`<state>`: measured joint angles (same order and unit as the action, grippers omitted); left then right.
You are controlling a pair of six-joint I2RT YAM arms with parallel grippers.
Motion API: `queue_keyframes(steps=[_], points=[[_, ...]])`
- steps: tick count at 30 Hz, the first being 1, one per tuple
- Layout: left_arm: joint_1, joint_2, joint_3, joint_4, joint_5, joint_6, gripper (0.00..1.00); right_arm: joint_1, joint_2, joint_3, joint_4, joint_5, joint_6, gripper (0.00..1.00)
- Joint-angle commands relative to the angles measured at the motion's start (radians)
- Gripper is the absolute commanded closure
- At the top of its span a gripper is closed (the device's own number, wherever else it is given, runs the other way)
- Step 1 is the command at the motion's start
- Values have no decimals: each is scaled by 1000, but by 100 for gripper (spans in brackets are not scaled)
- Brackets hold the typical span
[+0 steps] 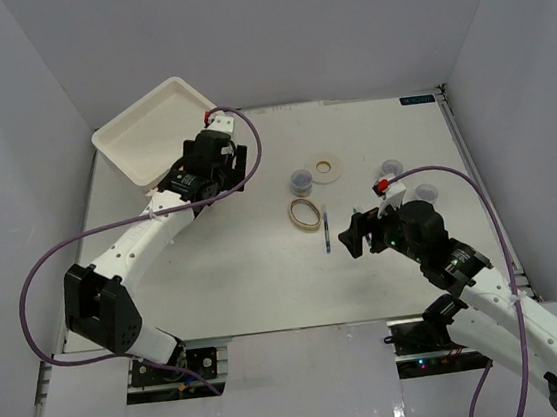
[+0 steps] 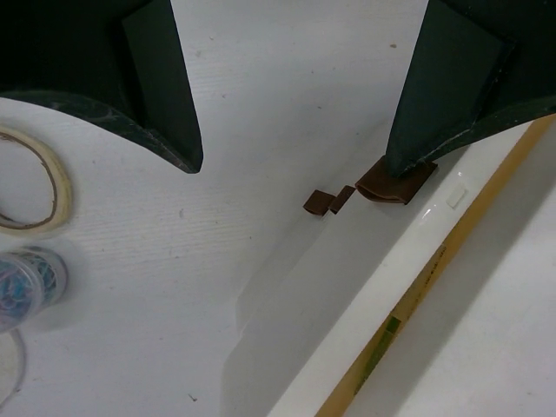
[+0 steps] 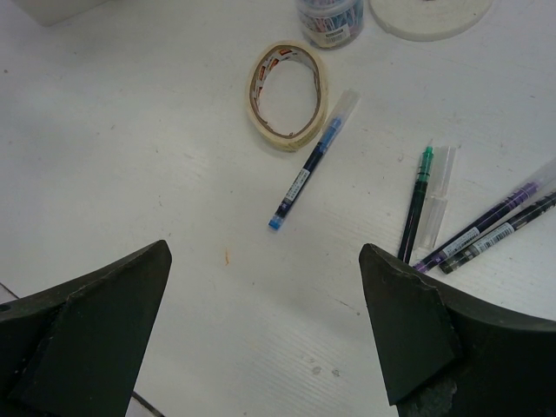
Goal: Sort the stationery into containers
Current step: Close the drawer in the storage box.
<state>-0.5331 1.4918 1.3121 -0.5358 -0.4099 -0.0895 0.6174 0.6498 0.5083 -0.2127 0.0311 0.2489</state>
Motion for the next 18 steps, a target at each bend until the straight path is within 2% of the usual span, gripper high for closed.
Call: queue_keyframes(steps=[1,18], points=[[25,2,41,20,-90,31,2,4,-1,-1,30,13,-20,5],[47,22,58,40,-152,66,2,2,-7,-10,29,9,-20,5]])
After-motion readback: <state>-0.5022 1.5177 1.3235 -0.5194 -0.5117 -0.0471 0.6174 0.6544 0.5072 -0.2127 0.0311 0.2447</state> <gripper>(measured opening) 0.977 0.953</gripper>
